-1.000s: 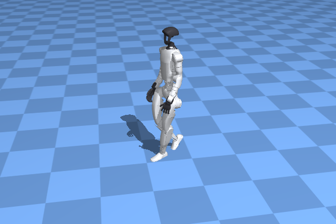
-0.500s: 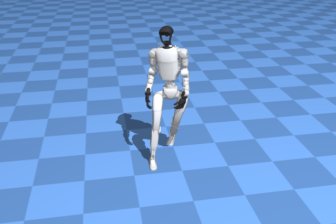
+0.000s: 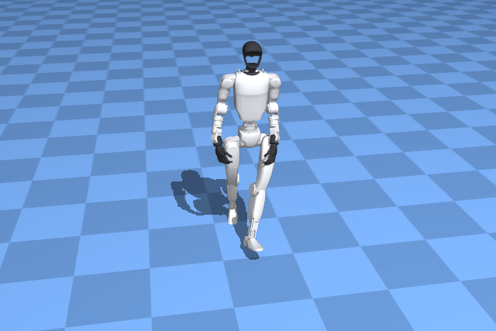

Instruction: Walk run

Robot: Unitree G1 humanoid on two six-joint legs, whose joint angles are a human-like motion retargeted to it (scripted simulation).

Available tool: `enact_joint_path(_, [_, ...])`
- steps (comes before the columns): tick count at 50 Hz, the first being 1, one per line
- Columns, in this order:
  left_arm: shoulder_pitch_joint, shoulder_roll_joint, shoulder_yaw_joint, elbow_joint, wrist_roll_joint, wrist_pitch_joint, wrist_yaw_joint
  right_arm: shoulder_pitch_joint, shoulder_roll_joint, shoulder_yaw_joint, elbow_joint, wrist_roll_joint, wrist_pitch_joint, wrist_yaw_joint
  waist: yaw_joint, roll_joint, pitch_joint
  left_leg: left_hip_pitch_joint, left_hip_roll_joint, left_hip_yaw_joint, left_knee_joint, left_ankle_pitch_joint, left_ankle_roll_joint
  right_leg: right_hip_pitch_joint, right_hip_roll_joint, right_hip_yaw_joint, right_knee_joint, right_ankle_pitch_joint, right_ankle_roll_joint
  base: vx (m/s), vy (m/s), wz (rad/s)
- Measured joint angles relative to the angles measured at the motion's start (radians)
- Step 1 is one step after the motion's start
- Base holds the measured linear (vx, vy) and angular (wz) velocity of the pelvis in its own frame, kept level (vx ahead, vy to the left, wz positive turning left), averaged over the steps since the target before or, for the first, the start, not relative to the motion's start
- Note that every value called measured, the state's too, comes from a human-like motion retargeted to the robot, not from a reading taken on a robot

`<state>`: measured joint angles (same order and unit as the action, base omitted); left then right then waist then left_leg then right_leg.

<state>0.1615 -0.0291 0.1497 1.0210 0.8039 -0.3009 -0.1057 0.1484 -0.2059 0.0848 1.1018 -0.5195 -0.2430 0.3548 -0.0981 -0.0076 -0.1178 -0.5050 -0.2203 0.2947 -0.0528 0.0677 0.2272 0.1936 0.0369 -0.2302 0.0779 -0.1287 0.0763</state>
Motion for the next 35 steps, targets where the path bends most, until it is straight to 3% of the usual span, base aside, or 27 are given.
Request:
enact_joint_path(3, [0.000, -0.012, 0.051, 0.000, -0.057, 0.006, -0.043, 0.017, 0.010, 0.007, 0.005, -0.014, 0.001, -0.009, 0.032, -0.021, -0.022, 0.043, 0.008, -0.011, 0.048, 0.060, 0.023, 0.020, -0.032, 0.011, 0.098, 0.315, 0.041, 1.15, -0.17, -0.19])
enact_joint_path(5, [-0.001, -0.003, 0.072, 0.004, -0.097, 0.018, -0.079, 0.026, 0.023, 0.018, 0.003, -0.008, 0.004, -0.031, 0.019, -0.002, -0.036, 0.063, 0.051, -0.059, 0.117, 0.027, 0.035, -0.010, -0.035, -0.009, 0.216, 0.557, 0.029, 1.44, -0.25, 0.33])
enact_joint_path(7, [-0.004, 0.016, 0.064, 0.005, -0.100, 0.048, -0.121, 0.024, 0.034, 0.027, -0.006, 0.020, 0.006, -0.058, -0.014, 0.010, -0.011, 0.116, 0.057, -0.110, 0.172, -0.030, 0.035, -0.093, -0.058, -0.055, 0.482, 0.652, -0.004, 1.30, -0.25, 0.82])
enact_joint_path(8, [-0.005, 0.026, 0.055, 0.006, -0.087, 0.068, -0.142, 0.021, 0.035, 0.032, -0.013, 0.036, 0.001, -0.068, -0.009, 0.013, 0.001, 0.152, 0.059, -0.115, 0.179, -0.053, 0.035, -0.139, -0.055, -0.014, 0.590, 0.652, 0.007, 1.14, -0.15, 0.49])
enact_joint_path(10, [-0.013, 0.046, 0.033, 0.007, -0.045, 0.099, -0.193, 0.010, 0.039, 0.024, -0.033, 0.055, -0.014, -0.085, -0.010, 0.078, 0.001, 0.216, 0.102, -0.164, 0.154, -0.082, 0.035, -0.216, 0.053, 0.058, 0.609, 0.610, 0.023, 0.87, -0.03, 0.42])
enact_joint_path(12, [-0.018, 0.048, 0.021, 0.008, -0.002, 0.104, -0.237, 0.009, 0.036, 0.000, -0.057, 0.045, -0.028, -0.121, -0.009, 0.105, -0.001, 0.271, 0.099, -0.190, 0.135, -0.107, 0.035, -0.301, 0.087, 0.125, 0.638, 0.504, 0.030, 0.92, -0.04, 0.48])
enact_joint_path(15, [-0.013, 0.053, -0.028, 0.005, 0.021, 0.091, -0.258, 0.023, 0.039, -0.045, -0.092, 0.036, -0.061, -0.211, -0.070, 0.135, 0.002, 0.356, 0.083, -0.241, 0.103, -0.127, 0.035, -0.434, 0.060, 0.129, 0.619, 0.352, 0.029, 1.04, -0.11, 1.62])
enact_joint_path(17, [-0.008, 0.057, -0.055, 0.004, 0.020, 0.080, -0.255, 0.034, 0.040, -0.055, -0.111, 0.054, -0.096, -0.258, -0.127, 0.137, 0.002, 0.403, 0.060, -0.294, 0.093, -0.145, 0.035, -0.508, -0.006, 0.091, 0.522, 0.280, 0.013, 0.99, -0.31, 2.07])
enact_joint_path(23, [-0.012, 0.066, -0.080, 0.023, 0.057, 0.064, -0.294, 0.046, 0.060, -0.076, -0.133, 0.069, -0.132, -0.282, -0.240, 0.078, 0.024, 0.560, -0.004, -0.406, 0.118, -0.237, 0.035, -0.637, -0.123, 0.081, 0.100, 0.195, -0.014, 0.89, -0.47, 1.56])
enact_joint_path(25, [-0.010, 0.065, -0.075, 0.035, 0.082, 0.072, -0.303, 0.050, 0.064, -0.077, -0.136, 0.053, -0.121, -0.262, -0.252, 0.070, 0.033, 0.629, 0.000, -0.418, 0.124, -0.258, 0.035, -0.674, -0.107, 0.114, -0.035, 0.122, 0.018, 0.99, -0.49, 0.79])
enact_joint_path(27, [-0.004, 0.056, -0.064, 0.048, 0.099, 0.076, -0.302, 0.054, 0.061, -0.071, -0.140, 0.036, -0.114, -0.244, -0.244, 0.075, 0.033, 0.680, 0.001, -0.409, 0.130, -0.240, 0.035, -0.686, -0.093, 0.137, -0.113, 0.087, 0.105, 1.05, -0.46, 0.34])
enact_joint_path(30, [0.011, 0.036, -0.041, 0.064, 0.113, 0.076, -0.297, 0.051, 0.058, -0.074, -0.144, 0.044, -0.106, -0.260, -0.256, 0.082, 0.005, 0.715, -0.028, -0.402, 0.155, -0.128, 0.013, -0.695, -0.112, 0.090, -0.035, 0.060, 0.069, 1.00, -0.40, 0.54])
enact_joint_path(32, [0.031, 0.031, -0.040, 0.074, 0.114, 0.076, -0.297, 0.060, 0.072, -0.105, -0.154, 0.101, -0.135, -0.261, -0.308, 0.096, -0.021, 0.721, 0.003, -0.400, 0.217, 0.025, -0.058, -0.685, -0.120, 0.062, 0.030, 0.136, -0.012, 0.92, -0.45, 1.62])
enact_joint_path(33, [0.042, 0.031, -0.036, 0.078, 0.108, 0.078, -0.294, 0.070, 0.081, -0.118, -0.157, 0.132, -0.144, -0.267, -0.340, 0.102, -0.029, 0.721, 0.016, -0.410, 0.268, 0.129, -0.100, -0.661, -0.132, 0.051, 0.040, 0.204, -0.013, 1.20, -0.79, 1.55])
enact_joint_path(35, [0.061, 0.026, -0.010, 0.086, 0.085, 0.084, -0.281, 0.086, 0.096, -0.120, -0.152, 0.184, -0.158, -0.262, -0.337, 0.108, -0.049, 0.677, 0.049, -0.348, 0.402, 0.369, -0.217, -0.625, -0.072, 0.281, 0.092, 0.197, -0.061, 1.22, -0.86, 0.48])
